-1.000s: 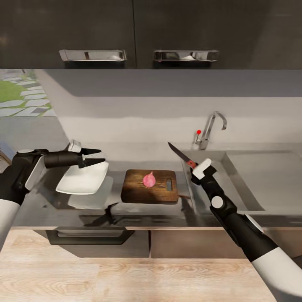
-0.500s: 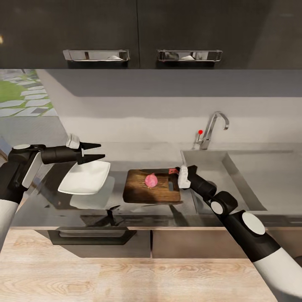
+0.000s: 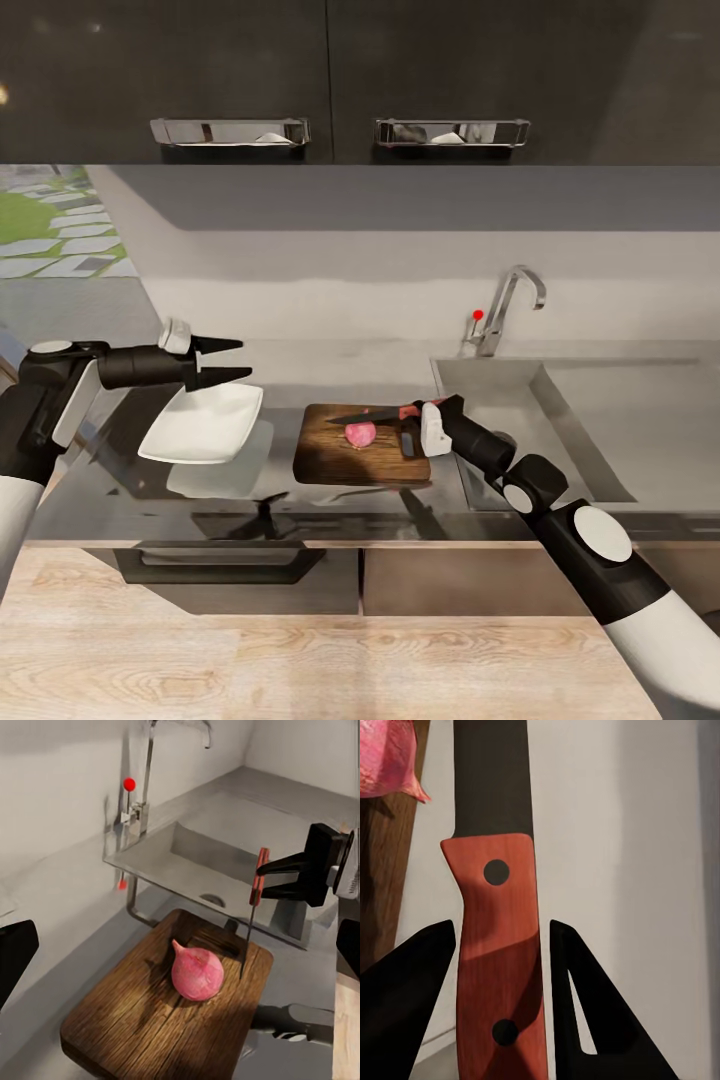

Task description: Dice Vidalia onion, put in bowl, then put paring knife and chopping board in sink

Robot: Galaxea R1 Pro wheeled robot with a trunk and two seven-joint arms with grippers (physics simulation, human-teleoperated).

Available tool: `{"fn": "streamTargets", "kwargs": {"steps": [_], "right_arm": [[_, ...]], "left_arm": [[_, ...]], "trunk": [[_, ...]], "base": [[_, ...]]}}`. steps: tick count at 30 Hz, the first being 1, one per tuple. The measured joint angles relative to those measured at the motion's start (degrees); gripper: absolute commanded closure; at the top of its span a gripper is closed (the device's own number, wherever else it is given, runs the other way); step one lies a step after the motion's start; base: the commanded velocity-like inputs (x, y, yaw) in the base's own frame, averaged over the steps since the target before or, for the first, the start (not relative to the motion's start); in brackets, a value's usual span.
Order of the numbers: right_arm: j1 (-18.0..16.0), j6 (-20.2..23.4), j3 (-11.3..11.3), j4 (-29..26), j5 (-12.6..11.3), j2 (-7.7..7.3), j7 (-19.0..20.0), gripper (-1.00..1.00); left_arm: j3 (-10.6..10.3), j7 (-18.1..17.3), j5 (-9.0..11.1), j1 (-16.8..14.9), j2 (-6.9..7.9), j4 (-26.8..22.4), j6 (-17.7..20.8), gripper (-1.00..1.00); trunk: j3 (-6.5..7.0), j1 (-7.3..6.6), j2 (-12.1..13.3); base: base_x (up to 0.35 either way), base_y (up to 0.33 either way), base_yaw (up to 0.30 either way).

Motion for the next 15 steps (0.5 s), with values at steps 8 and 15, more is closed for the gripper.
{"fn": "streamTargets", "kwargs": {"steps": [8, 15], "right_arm": [[0.0, -0.19, -0.06, -0.2, 0.15, 0.0, 0.0, 1.0], [0.0, -0.21, -0.02, -0.32, 0.19, 0.0, 0.0, 1.0]], "left_arm": [[0.12, -0.68, 0.01, 0.0, 0.07, -0.58, 0.35, -1.0], [0.08, -1.34, 0.01, 0.0, 0.05, -0.64, 3.46, -1.0]], "trunk": [[0.0, 0.0, 0.0], [0.0, 0.0, 0.0]], "base": [[0.0, 0.0, 0.0], [0.0, 0.0, 0.0]]}}
